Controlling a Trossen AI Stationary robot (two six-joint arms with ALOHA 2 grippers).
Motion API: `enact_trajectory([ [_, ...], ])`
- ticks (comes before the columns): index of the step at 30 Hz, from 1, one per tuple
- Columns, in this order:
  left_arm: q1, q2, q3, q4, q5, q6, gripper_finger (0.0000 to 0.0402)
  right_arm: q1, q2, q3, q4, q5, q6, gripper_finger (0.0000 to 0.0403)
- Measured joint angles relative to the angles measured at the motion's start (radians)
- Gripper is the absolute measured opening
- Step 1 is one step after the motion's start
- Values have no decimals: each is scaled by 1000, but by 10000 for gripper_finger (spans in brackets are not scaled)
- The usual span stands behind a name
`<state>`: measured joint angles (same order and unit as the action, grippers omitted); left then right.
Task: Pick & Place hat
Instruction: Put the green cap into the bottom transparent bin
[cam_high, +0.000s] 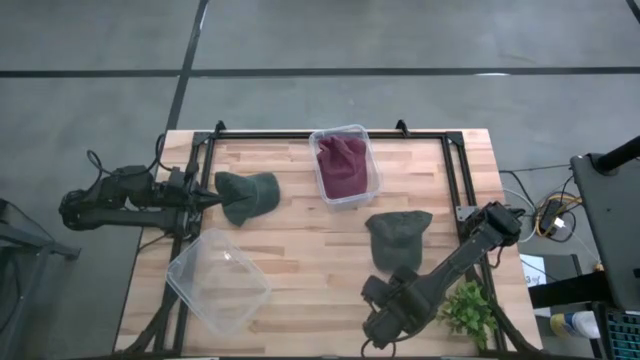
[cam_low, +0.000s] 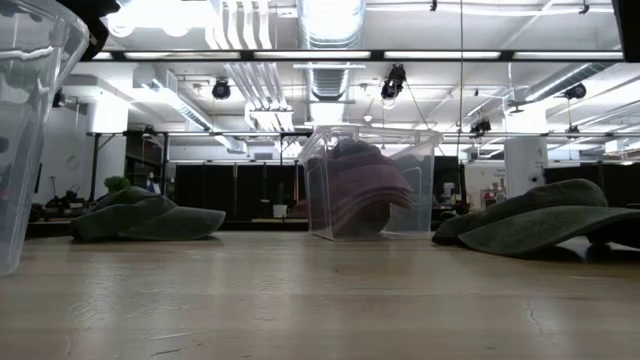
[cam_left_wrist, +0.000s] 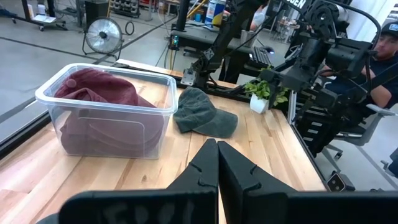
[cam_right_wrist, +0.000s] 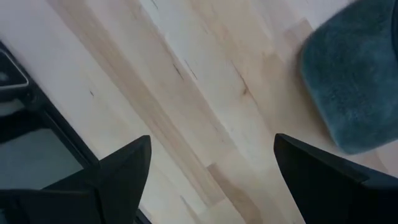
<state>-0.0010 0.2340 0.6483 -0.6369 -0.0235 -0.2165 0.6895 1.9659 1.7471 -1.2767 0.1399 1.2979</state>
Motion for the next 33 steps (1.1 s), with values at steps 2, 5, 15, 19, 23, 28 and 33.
enact_trajectory([
  [2,0,0,0,0,0,0,0,0,0,0,-1,0,-23,334],
  [5,0,0,0,0,0,-1,0,0,0,0,1,-1,-39,334],
  [15,0,0,0,0,0,-1,0,0,0,0,34,-2,8,334],
  [19,0,0,0,0,0,-1,0,0,0,0,70,-2,8,334],
  [23,0,0,0,0,0,-1,0,-1,0,0,100,-1,8,334],
  [28,0,0,0,0,1,-1,0,-3,0,0,115,9,-3,334],
  [33,0,0,0,0,1,-1,0,-3,0,0,116,11,7,334],
])
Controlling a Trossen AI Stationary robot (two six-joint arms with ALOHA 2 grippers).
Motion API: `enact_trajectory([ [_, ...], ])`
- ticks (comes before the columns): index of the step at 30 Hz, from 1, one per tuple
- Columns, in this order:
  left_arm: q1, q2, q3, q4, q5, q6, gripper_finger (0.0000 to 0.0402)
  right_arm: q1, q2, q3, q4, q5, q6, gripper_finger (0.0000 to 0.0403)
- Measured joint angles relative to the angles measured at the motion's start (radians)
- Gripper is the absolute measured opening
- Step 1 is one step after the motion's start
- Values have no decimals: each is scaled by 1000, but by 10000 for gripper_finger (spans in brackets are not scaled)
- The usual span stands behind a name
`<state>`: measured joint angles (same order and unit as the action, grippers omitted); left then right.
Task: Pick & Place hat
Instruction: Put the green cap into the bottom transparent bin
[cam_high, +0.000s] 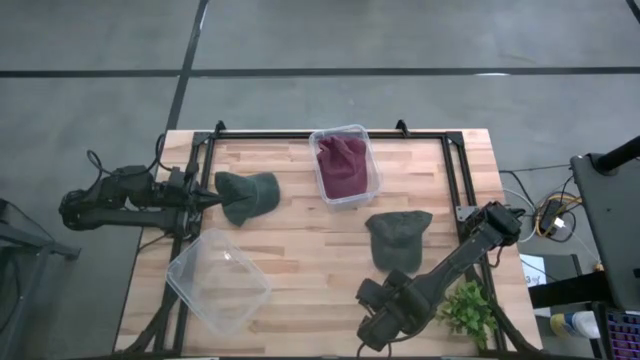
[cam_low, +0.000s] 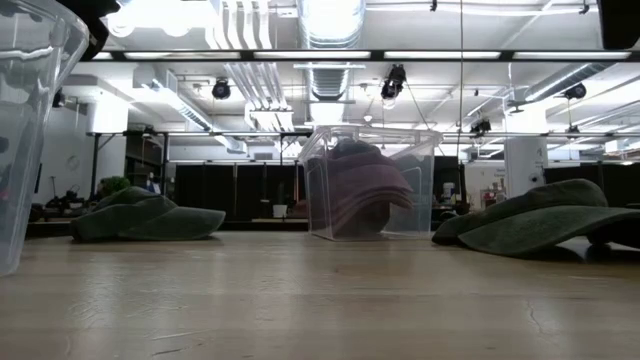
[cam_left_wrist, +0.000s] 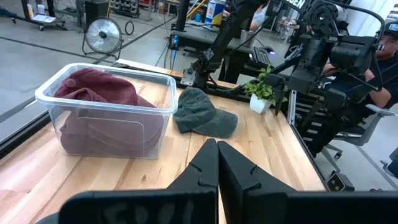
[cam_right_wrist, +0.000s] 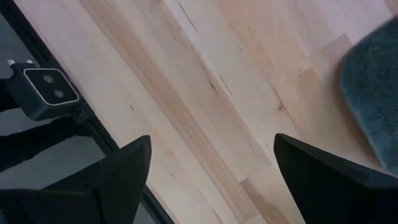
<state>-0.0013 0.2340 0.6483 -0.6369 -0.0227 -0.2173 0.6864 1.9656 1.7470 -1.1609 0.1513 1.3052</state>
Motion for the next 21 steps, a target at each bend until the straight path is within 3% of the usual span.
enact_trajectory([
  [11,0,0,0,0,2,3,0,-2,78,-2,-151,-48,-13,334],
  [21,0,0,0,0,1,7,0,-6,151,-1,-176,-95,-26,333],
])
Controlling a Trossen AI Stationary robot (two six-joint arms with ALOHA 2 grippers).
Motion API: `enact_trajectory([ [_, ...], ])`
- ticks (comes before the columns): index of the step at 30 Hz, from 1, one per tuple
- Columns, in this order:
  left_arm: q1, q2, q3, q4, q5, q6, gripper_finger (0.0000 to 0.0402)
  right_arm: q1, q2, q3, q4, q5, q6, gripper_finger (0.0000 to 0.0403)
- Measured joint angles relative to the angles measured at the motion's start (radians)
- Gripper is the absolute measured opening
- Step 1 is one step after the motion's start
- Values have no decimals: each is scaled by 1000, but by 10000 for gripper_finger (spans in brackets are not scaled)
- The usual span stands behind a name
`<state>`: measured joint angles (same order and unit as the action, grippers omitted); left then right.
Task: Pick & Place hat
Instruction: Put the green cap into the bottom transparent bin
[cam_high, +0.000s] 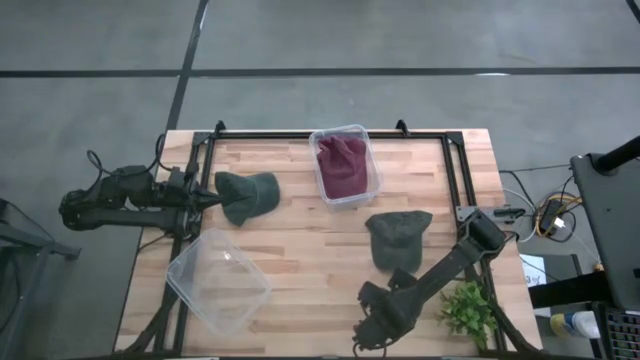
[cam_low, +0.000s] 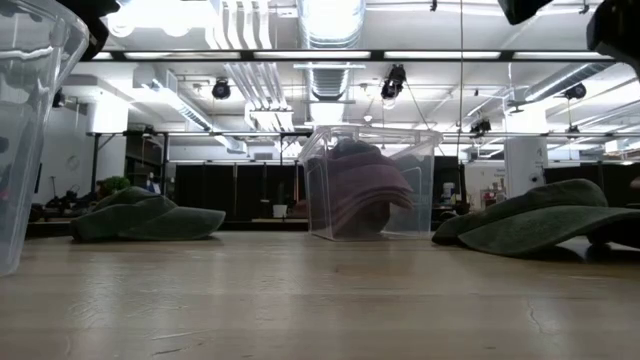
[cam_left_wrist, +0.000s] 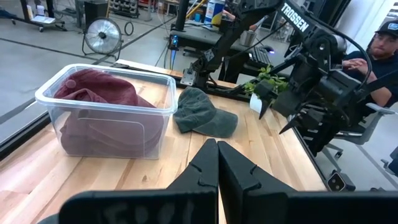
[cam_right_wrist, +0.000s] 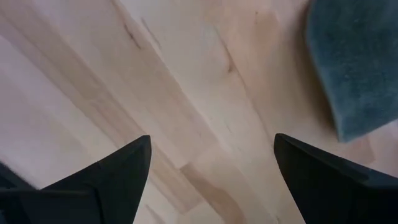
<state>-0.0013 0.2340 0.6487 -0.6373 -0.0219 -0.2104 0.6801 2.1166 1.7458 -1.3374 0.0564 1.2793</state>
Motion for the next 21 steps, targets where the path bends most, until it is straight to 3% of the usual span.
enact_trajectory([
  [11,0,0,0,0,-2,-5,0,0,0,22,-22,-39,-3,333],
  [21,0,0,0,0,-2,-3,0,0,0,25,-154,-30,-148,333],
])
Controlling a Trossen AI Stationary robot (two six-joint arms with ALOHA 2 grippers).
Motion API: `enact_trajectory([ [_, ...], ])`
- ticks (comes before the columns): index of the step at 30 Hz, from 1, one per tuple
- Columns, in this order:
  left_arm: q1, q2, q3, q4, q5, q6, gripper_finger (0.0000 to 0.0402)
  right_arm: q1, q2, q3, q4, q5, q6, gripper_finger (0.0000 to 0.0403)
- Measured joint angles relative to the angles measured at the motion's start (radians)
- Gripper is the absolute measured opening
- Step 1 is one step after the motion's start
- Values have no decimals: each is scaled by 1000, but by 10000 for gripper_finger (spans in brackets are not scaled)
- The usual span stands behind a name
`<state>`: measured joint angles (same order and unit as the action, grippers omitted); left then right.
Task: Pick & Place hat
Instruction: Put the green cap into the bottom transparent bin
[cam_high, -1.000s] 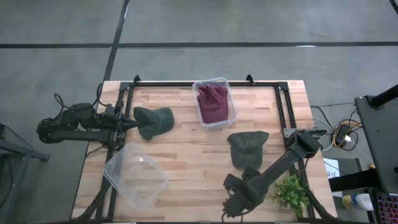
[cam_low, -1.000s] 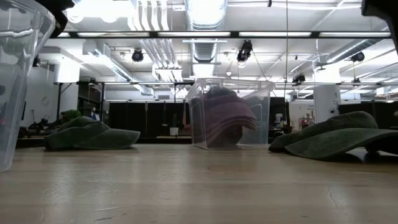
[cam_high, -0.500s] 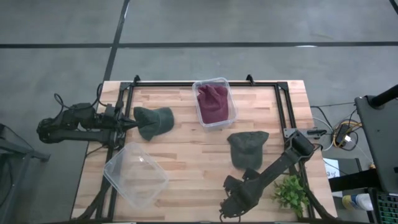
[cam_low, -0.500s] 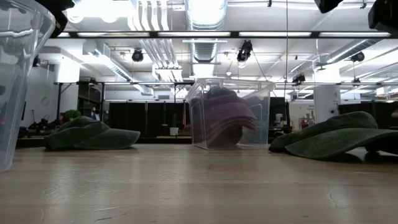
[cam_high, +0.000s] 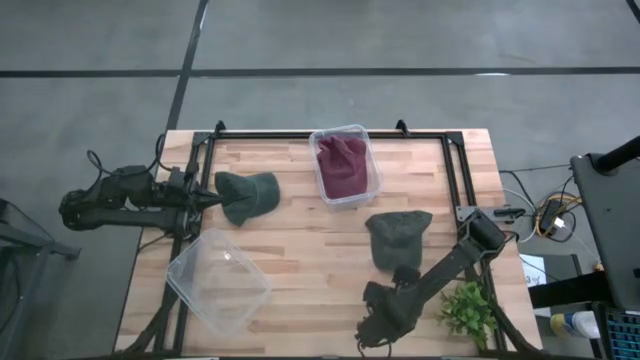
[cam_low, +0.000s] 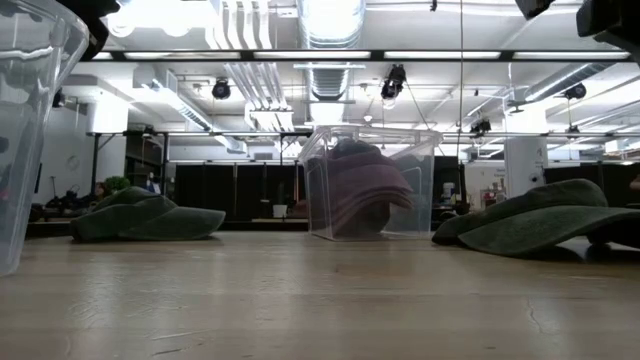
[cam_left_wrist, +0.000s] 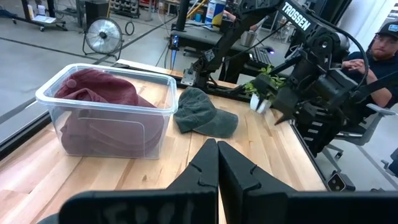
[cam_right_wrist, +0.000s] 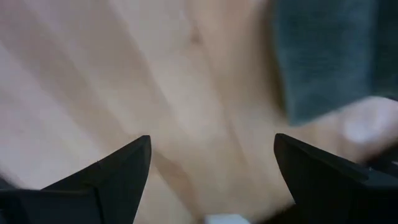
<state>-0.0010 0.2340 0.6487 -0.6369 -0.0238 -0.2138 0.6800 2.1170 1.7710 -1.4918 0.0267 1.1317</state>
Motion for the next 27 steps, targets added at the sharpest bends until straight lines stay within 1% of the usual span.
enact_trajectory([
  [3,0,0,0,0,0,0,0,1,0,0,-76,30,-11,333],
  [8,0,0,0,0,0,-3,0,3,0,-6,-79,84,-67,333],
  [13,0,0,0,0,-5,-27,0,3,25,-13,-80,107,-113,334],
  [19,0,0,0,0,-23,-33,0,8,57,-19,-79,109,-161,334],
  [27,0,0,0,0,-27,-33,0,19,60,-23,-78,130,-140,334],
])
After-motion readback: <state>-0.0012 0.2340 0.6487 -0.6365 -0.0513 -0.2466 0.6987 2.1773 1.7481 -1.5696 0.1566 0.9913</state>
